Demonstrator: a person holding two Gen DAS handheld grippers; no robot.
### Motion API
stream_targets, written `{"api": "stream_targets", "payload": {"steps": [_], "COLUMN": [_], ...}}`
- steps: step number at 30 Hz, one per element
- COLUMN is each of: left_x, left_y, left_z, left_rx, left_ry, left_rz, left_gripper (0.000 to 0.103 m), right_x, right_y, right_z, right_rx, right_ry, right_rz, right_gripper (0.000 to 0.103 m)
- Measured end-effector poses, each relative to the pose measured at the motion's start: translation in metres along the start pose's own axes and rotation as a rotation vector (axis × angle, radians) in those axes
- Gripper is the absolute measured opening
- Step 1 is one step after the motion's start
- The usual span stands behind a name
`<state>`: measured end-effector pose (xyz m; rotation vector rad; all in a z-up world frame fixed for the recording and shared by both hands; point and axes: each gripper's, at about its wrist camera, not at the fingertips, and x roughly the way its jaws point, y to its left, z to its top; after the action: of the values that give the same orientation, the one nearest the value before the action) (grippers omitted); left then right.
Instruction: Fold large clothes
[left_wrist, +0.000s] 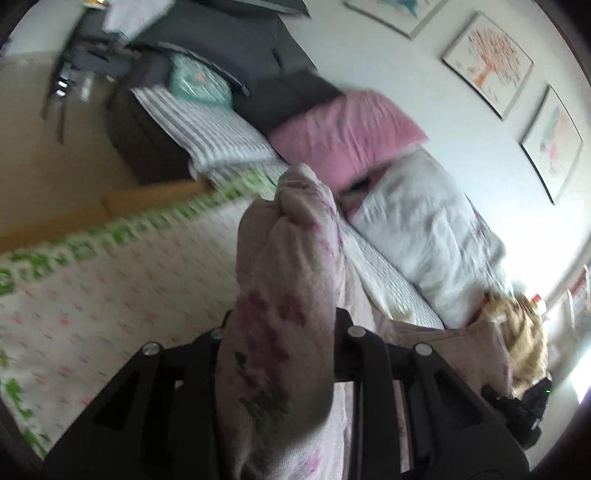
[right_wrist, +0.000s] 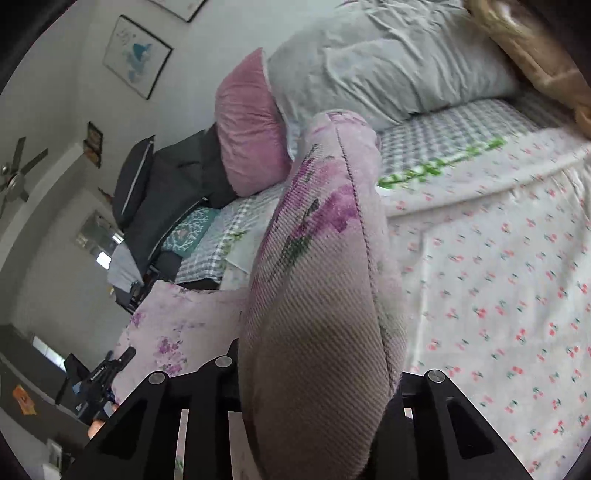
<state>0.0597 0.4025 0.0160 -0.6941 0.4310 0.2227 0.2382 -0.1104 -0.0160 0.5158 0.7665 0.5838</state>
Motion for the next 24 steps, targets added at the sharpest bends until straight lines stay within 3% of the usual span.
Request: {"api": "stream_targets", "payload": {"steps": [2, 3, 4, 5, 7, 9, 11, 15, 17, 19, 24], "left_x": [-0.006, -0.002, 0.004, 0.01, 0.029, 0.047, 0.052, 0.047, 0.045, 0.038, 0.032], "left_y": [0.02, 0.031, 0.041, 0.049, 0.063, 0.074, 0.069, 0.047, 0.032, 0.018, -0.026], "left_z": [0.005, 0.006, 0.005, 0.003, -0.004, -0.013, -0.015, -0.019, -0.03, -0.045, -0.081], "left_rx": [-0.031, -0.049, -0.064, -0.074, -0.09, -0.095, -0.045, 0.008, 0.056, 0.081, 0.189], "left_ry": [-0.046, -0.044, -0.031, -0.014, 0.074, 0.191, 0.196, 0.184, 0.223, 0.285, 0.37], "left_rz": [0.083, 0.155, 0.243, 0.33, 0.459, 0.541, 0.609, 0.593, 0.571, 0.505, 0.44], "left_gripper": [0.036, 0.045, 0.052, 0.061, 0.065, 0.066, 0.073, 0.096, 0.099, 0.099, 0.1], "right_x": [0.026, 0.046, 0.065, 0.085, 0.113, 0.127, 0.125, 0.1, 0.087, 0.072, 0.039], "right_y": [0.028, 0.039, 0.045, 0.049, 0.048, 0.041, 0.036, 0.022, 0.021, 0.023, 0.038], "right_z": [0.01, 0.015, 0.019, 0.021, 0.019, 0.014, 0.006, -0.01, -0.02, -0.033, -0.067], "right_rx": [-0.052, -0.059, -0.068, -0.068, -0.061, -0.073, -0.101, -0.167, -0.212, -0.264, -0.325], "right_ry": [-0.006, 0.003, 0.027, 0.063, 0.099, 0.11, 0.105, 0.129, 0.134, 0.152, 0.171], "right_rz": [0.036, 0.038, 0.012, -0.04, -0.16, -0.263, -0.308, -0.371, -0.425, -0.467, -0.464], "right_gripper": [0.033, 0.036, 0.045, 0.055, 0.063, 0.07, 0.075, 0.08, 0.087, 0.088, 0.09]}}
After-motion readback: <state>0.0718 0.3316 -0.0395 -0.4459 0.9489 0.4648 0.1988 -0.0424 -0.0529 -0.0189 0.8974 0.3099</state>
